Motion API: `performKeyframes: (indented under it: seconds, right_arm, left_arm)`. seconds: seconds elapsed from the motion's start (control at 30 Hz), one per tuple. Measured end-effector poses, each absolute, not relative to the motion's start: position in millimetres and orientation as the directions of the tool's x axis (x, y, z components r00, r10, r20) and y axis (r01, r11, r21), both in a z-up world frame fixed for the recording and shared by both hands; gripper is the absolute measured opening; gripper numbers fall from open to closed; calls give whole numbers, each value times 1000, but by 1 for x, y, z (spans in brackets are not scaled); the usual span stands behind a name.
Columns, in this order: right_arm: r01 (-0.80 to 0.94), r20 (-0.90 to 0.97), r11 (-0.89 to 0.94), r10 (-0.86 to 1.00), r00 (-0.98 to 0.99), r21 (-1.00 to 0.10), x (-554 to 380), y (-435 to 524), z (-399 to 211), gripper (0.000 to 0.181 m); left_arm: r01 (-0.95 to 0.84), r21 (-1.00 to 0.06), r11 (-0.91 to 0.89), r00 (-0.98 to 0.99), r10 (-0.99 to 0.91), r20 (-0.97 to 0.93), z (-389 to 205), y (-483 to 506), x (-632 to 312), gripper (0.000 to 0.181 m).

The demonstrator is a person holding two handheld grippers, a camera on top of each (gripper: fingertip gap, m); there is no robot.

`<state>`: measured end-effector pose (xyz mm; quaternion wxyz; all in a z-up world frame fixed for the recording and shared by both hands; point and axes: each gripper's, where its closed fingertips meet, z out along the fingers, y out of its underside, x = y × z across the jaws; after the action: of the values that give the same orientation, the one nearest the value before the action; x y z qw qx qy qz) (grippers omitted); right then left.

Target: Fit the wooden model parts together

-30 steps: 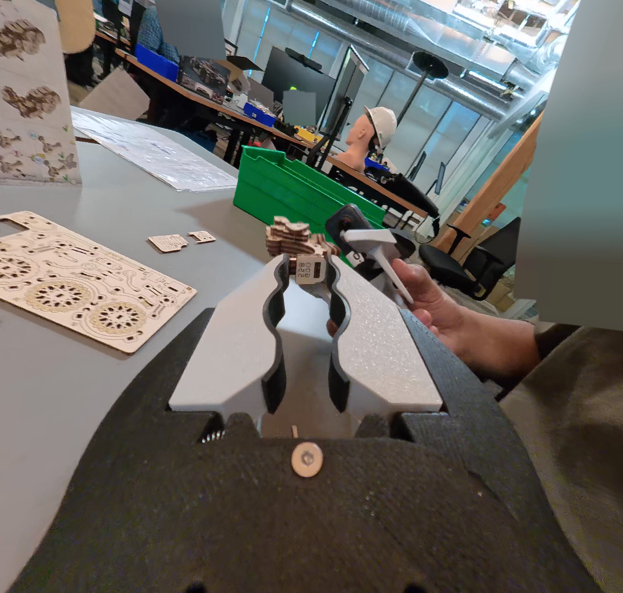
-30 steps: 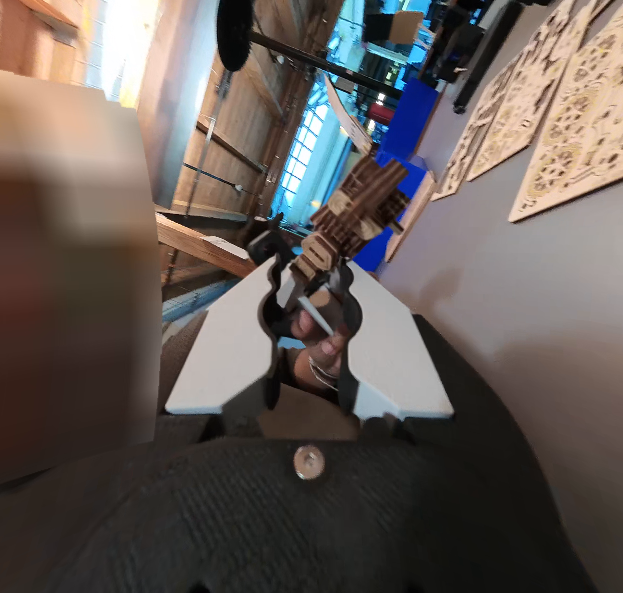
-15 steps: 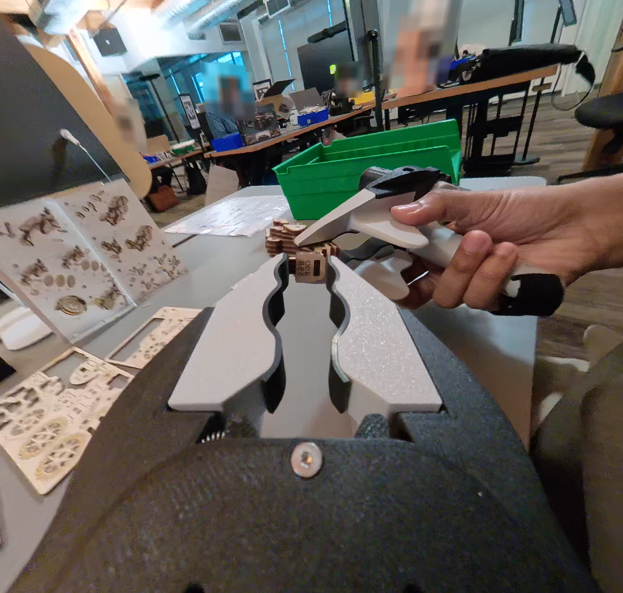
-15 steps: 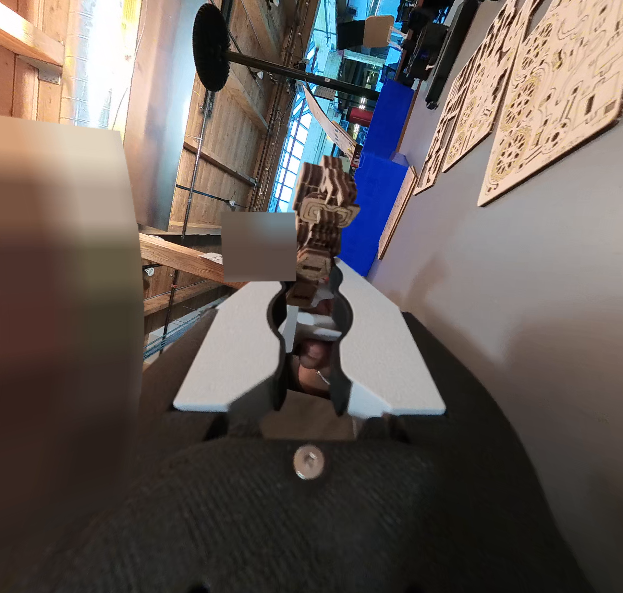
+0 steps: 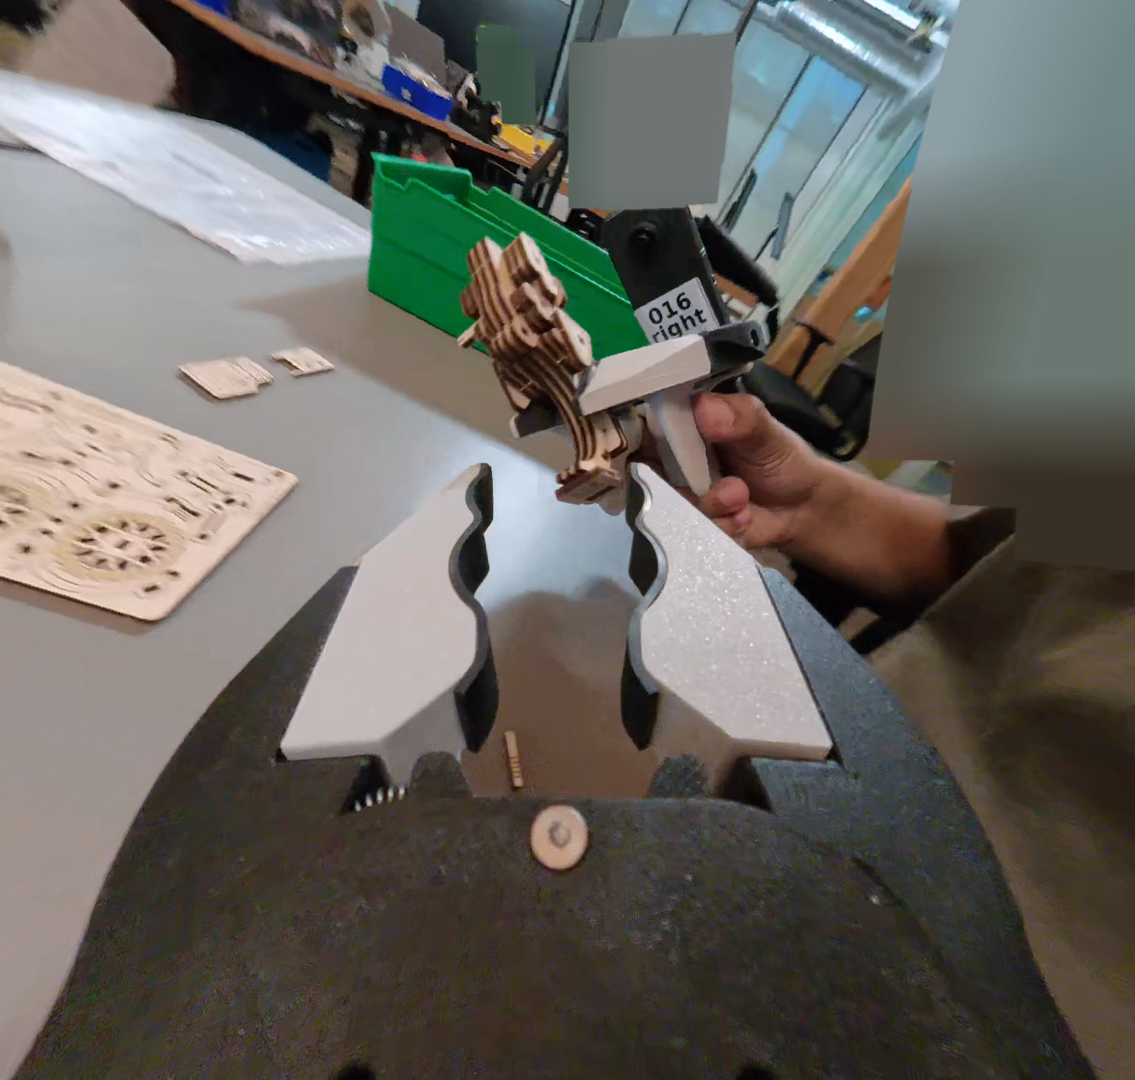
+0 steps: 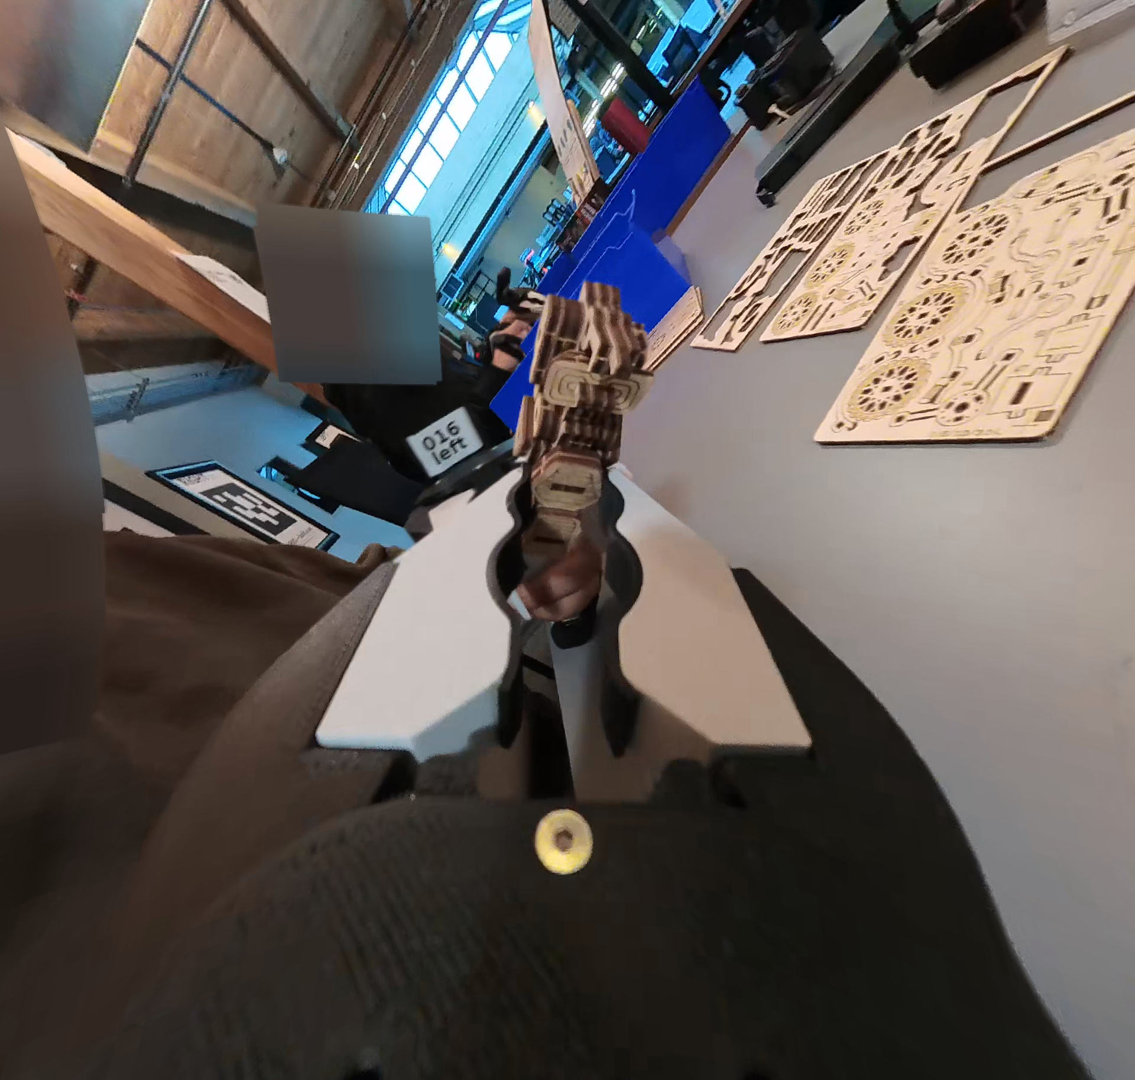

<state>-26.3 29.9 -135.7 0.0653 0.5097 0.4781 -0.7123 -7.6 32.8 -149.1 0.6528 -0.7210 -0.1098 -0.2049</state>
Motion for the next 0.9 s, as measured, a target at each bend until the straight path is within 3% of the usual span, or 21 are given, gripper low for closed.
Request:
performKeyframes:
  seconds: [0.17, 0.4, 0.7, 0.8, 0.9]
  right_arm:
    - [602, -793, -517, 360, -492, -608, -23, 26, -136, 19]
    - [579, -729, -443, 403, -553, -684, -19, 22, -136, 19]
    - [562, -713, -440, 416, -564, -701, -19, 23, -134, 21]
    - [546, -726, -480, 415, -548, -687, -23, 27, -130, 36]
    - [552, -751, -512, 393, -531, -658, -24, 32, -129, 36]
  left_arm:
    - [561, -811, -168, 786, -198, 585, -150, 33, 1, 40]
    - [653, -728, -206, 663, -310, 682, -142, 29, 12, 17]
    - [661, -719, -214, 650, -316, 691, -141, 29, 12, 17]
    - [687, -697, -205, 631, -309, 712, -141, 29, 9, 16]
    - [714, -674, -188, 611, -304, 731, -139, 29, 5, 16]
